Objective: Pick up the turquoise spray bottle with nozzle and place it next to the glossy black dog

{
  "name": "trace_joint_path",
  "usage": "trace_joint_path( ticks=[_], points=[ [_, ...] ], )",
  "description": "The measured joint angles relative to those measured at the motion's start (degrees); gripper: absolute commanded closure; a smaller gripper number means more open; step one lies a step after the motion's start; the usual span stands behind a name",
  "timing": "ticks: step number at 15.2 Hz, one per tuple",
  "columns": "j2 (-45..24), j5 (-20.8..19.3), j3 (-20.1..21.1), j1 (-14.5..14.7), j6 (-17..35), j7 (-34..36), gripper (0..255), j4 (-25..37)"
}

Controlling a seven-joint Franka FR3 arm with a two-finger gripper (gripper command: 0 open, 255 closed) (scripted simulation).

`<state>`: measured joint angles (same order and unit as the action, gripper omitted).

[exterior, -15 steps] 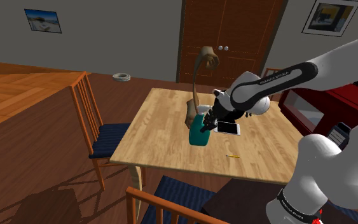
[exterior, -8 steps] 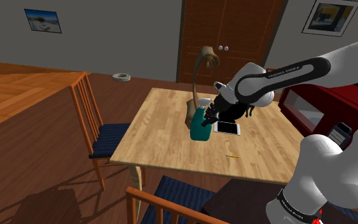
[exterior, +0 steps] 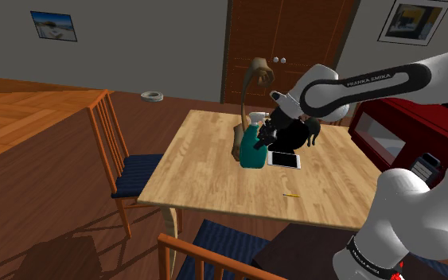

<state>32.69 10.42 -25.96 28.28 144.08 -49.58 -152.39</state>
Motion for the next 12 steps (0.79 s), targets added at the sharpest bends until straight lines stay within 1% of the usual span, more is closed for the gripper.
trace_joint_path(
  ticks=[12],
  points=[
    [3.3, -2.1, 3.1, -1.9, -9.8, 4.2, 255, 6.7]
  ],
)
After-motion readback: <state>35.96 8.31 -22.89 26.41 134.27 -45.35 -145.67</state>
